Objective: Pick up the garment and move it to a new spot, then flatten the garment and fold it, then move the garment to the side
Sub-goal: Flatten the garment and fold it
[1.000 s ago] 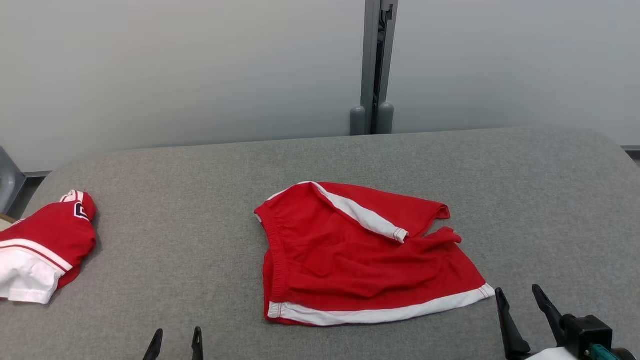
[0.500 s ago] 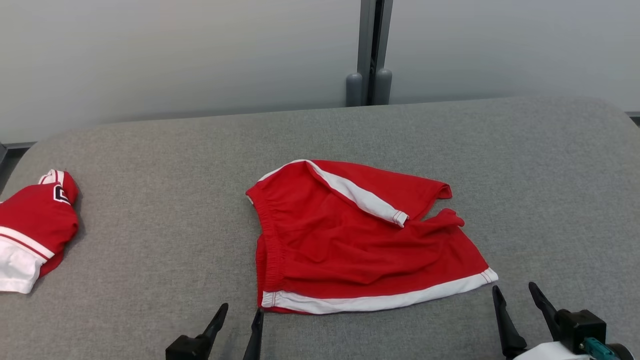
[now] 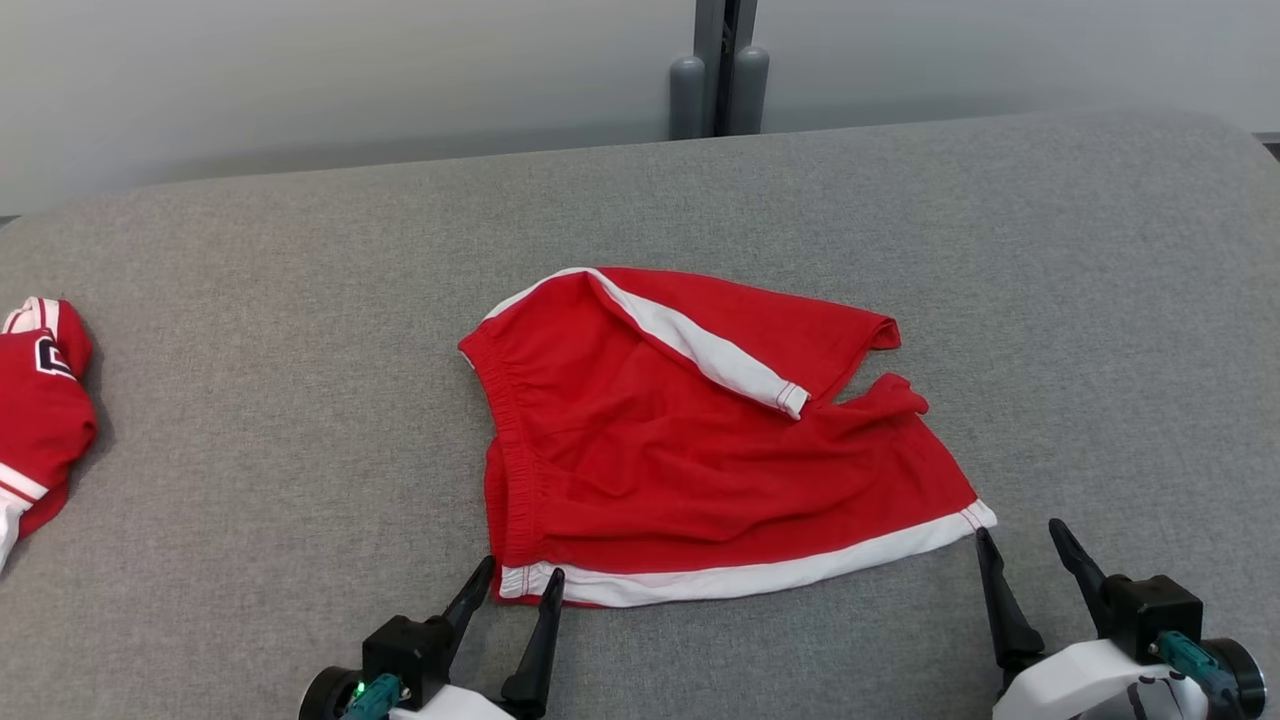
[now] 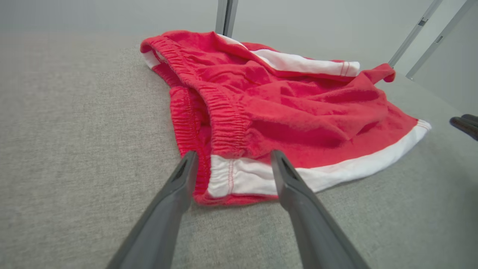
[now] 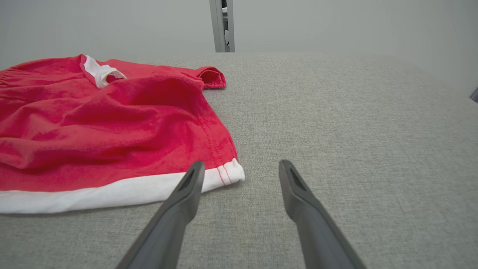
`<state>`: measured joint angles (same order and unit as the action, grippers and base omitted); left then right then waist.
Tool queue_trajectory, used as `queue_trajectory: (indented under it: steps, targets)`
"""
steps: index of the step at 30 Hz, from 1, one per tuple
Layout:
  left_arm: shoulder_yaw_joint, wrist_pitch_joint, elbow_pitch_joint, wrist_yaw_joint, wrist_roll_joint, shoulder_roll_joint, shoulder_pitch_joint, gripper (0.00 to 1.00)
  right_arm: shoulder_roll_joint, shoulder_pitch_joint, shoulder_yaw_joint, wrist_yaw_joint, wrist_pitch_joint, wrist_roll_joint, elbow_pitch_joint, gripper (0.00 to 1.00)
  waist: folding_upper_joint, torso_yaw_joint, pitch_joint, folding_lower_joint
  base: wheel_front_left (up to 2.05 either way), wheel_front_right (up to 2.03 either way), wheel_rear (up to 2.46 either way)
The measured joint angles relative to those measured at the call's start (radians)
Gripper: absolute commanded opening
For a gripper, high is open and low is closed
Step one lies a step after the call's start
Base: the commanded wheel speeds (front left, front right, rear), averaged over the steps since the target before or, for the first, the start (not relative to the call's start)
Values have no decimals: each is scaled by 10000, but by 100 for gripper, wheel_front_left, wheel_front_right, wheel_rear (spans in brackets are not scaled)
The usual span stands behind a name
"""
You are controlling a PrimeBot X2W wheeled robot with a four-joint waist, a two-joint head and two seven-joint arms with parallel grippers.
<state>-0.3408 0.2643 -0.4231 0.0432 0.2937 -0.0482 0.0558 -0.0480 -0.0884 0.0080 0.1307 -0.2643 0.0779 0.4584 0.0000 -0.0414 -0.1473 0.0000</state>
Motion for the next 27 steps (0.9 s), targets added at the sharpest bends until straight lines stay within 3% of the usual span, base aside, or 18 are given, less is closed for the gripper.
queue_trajectory:
  steps: [3,4,5,6,7,8,10,11,27]
  targets:
    - [-54,0,-81,8,88,2,58,53,0,-69,10,0,0,-2,4,100,0,-44,-76,0,0,0,0]
    - [-73,0,-130,8,109,0,58,50,0,-72,8,0,0,-2,4,100,0,-54,-92,0,0,0,0]
    - [-92,0,-182,6,140,2,58,55,0,-79,10,0,0,-2,4,100,0,-60,-101,0,0,0,0]
    - [-121,0,-295,-4,163,0,58,71,0,-93,6,0,0,0,-6,100,0,-61,-109,0,0,0,0]
    - [-130,0,-337,-6,178,0,59,71,0,-93,0,0,0,0,-6,100,0,-59,-114,0,0,0,0]
    - [-144,0,-399,-4,230,2,78,62,0,-93,2,0,0,2,-6,100,0,-57,-119,0,0,0,0]
    - [-136,0,-523,12,491,2,101,40,0,-95,0,0,0,8,-13,100,0,-48,-140,0,0,0,0]
    - [-144,0,-629,33,593,0,120,0,0,-98,4,0,0,12,-19,100,0,-42,-153,0,0,0,0]
    - [629,0,-391,-236,481,2,251,0,4,-163,642,0,0,98,483,100,0,92,-249,0,0,0,0]
